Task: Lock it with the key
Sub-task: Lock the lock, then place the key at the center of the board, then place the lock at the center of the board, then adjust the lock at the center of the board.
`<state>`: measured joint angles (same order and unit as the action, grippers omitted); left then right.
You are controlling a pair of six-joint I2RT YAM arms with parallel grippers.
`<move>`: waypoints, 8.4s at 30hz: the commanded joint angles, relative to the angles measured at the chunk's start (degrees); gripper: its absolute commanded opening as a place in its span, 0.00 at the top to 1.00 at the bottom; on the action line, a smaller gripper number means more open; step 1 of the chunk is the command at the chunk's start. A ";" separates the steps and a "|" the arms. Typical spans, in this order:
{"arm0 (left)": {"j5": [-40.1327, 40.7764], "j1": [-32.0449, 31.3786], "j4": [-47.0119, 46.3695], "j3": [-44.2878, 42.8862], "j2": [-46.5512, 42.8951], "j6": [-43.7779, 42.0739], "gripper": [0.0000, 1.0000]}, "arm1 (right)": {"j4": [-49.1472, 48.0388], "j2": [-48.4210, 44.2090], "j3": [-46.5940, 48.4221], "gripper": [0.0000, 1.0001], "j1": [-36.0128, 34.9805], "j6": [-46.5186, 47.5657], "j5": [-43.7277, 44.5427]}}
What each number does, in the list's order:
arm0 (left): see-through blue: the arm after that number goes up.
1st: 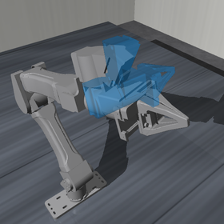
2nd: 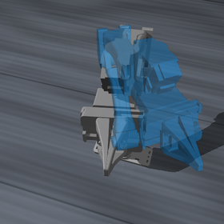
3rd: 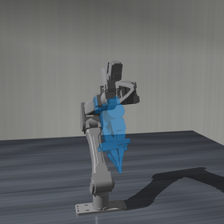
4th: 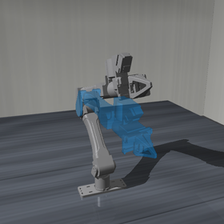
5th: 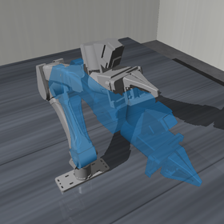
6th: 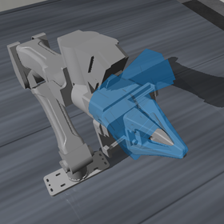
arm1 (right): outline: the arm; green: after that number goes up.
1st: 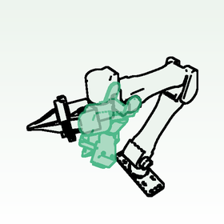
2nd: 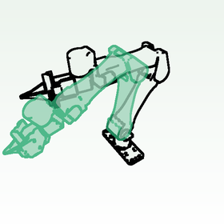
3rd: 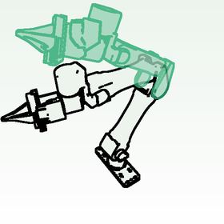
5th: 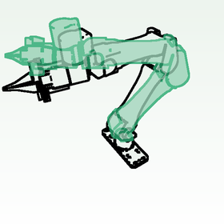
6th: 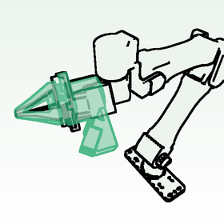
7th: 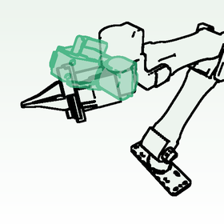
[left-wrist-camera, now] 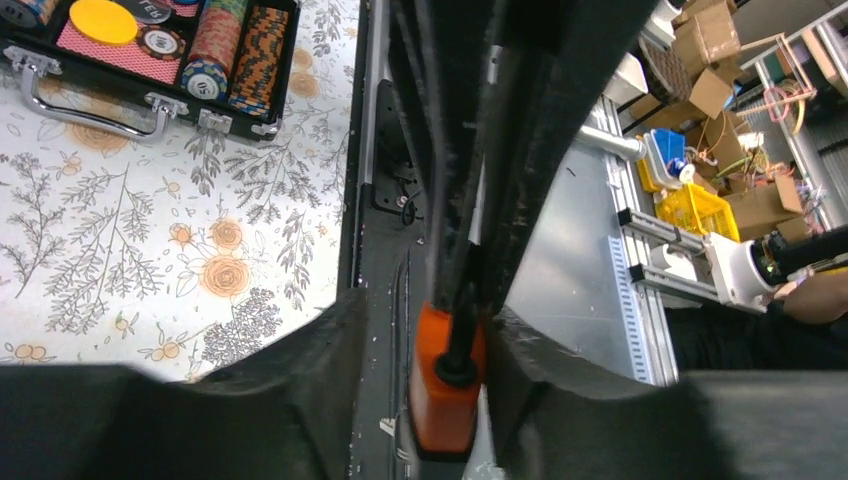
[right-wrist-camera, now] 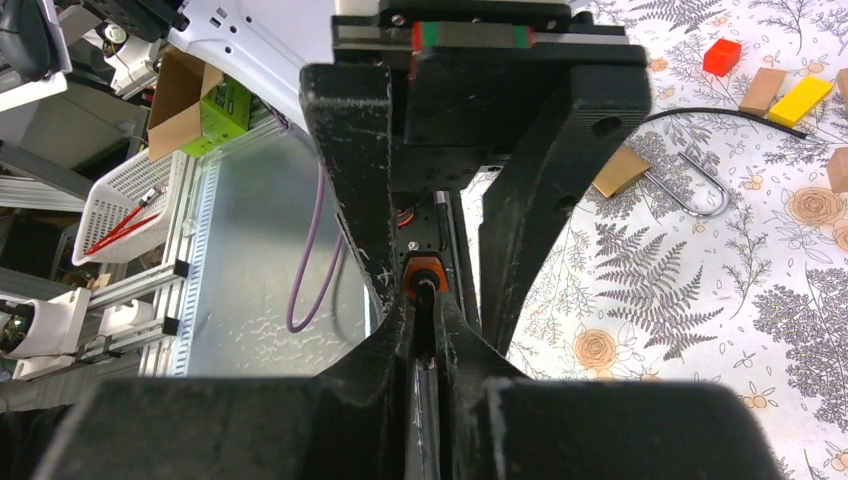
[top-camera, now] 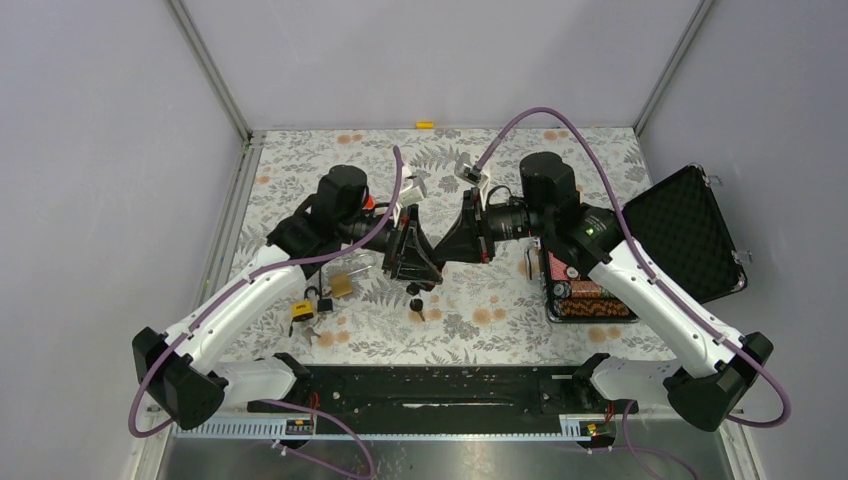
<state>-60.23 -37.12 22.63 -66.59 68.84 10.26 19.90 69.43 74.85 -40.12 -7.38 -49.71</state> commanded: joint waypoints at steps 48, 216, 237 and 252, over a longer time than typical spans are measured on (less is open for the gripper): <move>33.42 -3.66 -59.74 5.15 -3.71 30.41 1.00 | -69.21 -8.59 -29.53 0.45 3.58 -38.56 14.08; 62.70 7.11 -4.46 26.41 6.87 21.41 0.15 | -4.72 26.84 -12.63 0.38 -10.44 -43.09 59.88; 65.03 -6.57 0.51 29.20 10.10 23.37 0.18 | -4.75 20.44 -19.84 0.39 -5.33 -43.16 57.18; 84.76 -18.64 12.16 21.41 19.14 29.98 0.18 | -5.99 18.67 -21.97 0.39 -3.95 -43.25 55.23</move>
<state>15.64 -53.17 27.14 -42.19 83.55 36.77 14.50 91.09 53.58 -45.04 -49.84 6.07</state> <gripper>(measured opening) 0.838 0.616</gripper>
